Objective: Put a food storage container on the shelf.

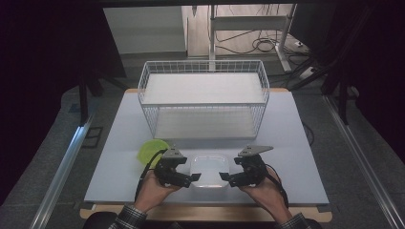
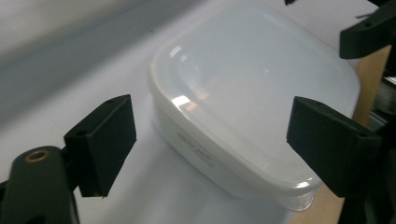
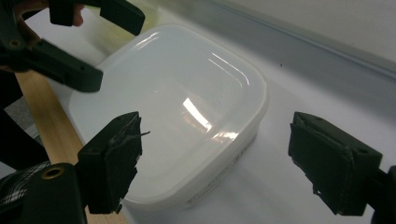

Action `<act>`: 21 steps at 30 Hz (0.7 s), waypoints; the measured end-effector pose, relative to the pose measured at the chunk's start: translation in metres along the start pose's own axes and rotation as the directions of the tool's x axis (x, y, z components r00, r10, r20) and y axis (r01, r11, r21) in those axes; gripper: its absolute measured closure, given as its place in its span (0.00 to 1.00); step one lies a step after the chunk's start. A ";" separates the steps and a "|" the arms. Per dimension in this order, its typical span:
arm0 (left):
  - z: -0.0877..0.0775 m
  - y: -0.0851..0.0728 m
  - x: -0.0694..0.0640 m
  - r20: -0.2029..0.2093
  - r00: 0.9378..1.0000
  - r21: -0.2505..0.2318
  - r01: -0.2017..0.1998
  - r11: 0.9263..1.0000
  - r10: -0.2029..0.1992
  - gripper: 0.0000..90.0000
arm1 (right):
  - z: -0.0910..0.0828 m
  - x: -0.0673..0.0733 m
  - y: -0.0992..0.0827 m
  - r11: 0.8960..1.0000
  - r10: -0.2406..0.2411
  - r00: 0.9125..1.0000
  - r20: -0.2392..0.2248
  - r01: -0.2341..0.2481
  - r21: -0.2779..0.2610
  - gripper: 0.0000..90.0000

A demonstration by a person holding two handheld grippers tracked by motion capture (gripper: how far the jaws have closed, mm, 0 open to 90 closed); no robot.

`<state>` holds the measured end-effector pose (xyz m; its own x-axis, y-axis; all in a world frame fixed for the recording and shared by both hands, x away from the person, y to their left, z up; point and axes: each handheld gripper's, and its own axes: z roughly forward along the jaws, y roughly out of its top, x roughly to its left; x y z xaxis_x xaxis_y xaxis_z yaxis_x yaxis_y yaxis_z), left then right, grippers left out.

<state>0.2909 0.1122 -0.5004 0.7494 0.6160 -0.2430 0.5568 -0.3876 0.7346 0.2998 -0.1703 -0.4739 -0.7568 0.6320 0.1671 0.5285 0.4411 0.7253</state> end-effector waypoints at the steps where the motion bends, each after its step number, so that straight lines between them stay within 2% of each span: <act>1: 0.000 0.000 0.000 0.000 1.000 0.000 0.000 1.000 0.000 0.15 | 0.000 0.000 0.000 1.000 0.000 1.000 0.000 0.000 0.000 0.20; 2: 0.003 -0.001 0.002 0.033 0.999 -0.004 0.025 1.000 -0.025 0.15 | 0.002 -0.001 0.000 1.000 0.009 1.000 -0.006 -0.009 0.007 0.20; 4: 0.006 -0.002 0.004 0.072 0.996 -0.007 0.053 0.999 -0.052 0.14 | 0.009 -0.004 -0.003 0.998 0.037 0.999 -0.028 -0.036 0.042 0.20; 5: 0.006 -0.002 0.004 0.072 0.996 -0.007 0.053 0.999 -0.052 0.14 | 0.009 -0.004 -0.003 0.998 0.037 0.999 -0.028 -0.036 0.042 0.20; 6: 0.007 -0.003 0.005 0.103 0.992 -0.003 0.067 0.998 -0.066 0.14 | 0.013 -0.006 -0.004 0.997 0.057 0.997 -0.052 -0.055 0.053 0.21; 7: 0.007 -0.003 0.005 0.103 0.992 -0.003 0.067 0.998 -0.066 0.16 | 0.013 -0.006 -0.004 0.997 0.057 0.997 -0.052 -0.055 0.053 0.21; 8: 0.008 -0.004 0.005 0.119 0.989 0.005 0.084 0.996 -0.084 0.16 | 0.014 -0.008 -0.004 0.995 0.081 0.993 -0.080 -0.076 0.063 0.25; 10: 0.008 -0.004 0.005 0.124 0.988 0.009 0.089 0.996 -0.090 0.16 | 0.014 -0.008 -0.004 0.995 0.086 0.992 -0.090 -0.080 0.067 0.28; 11: 0.007 -0.004 0.005 0.129 0.987 0.015 0.093 0.996 -0.094 0.18 | 0.013 -0.009 -0.004 0.993 0.106 0.988 -0.113 -0.098 0.073 0.31; 12: 0.005 -0.004 0.005 0.130 0.985 0.028 0.109 0.994 -0.111 0.21 | 0.013 -0.010 -0.005 0.988 0.140 0.982 -0.127 -0.130 0.089 0.33; 14: 0.003 -0.004 0.004 0.129 0.984 0.033 0.119 0.992 -0.123 0.24 | 0.012 -0.010 -0.005 0.985 0.155 0.979 -0.131 -0.144 0.092 0.36; 15: 0.000 -0.004 0.004 0.125 0.984 0.036 0.123 0.992 -0.127 0.28 | 0.011 -0.011 -0.006 0.982 0.172 0.976 -0.134 -0.160 0.096 0.40; 16: -0.005 -0.003 0.003 0.108 0.985 0.041 0.129 0.991 -0.133 0.37 | 0.007 -0.011 -0.007 0.979 0.192 0.973 -0.130 -0.180 0.097 0.47; 17: -0.005 -0.003 0.003 0.108 0.985 0.041 0.129 0.991 -0.133 0.41 | 0.007 -0.011 -0.007 0.979 0.192 0.973 -0.130 -0.180 0.097 0.47; 18: -0.010 -0.002 -0.001 0.084 0.987 0.052 0.133 0.990 -0.137 0.46 | 0.002 -0.008 -0.007 0.977 0.201 0.973 -0.116 -0.191 0.094 0.54; 21: -0.013 -0.001 -0.005 0.062 0.987 0.056 0.143 0.988 -0.146 0.55 | -0.002 -0.005 -0.006 0.975 0.208 0.973 -0.096 -0.199 0.099 0.60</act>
<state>0.2823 0.1188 -0.4913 0.6808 0.6220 -0.3868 0.6772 -0.3333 0.6560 0.2997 -0.1776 -0.4775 -0.6633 0.6459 0.3780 0.7041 0.3676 0.6075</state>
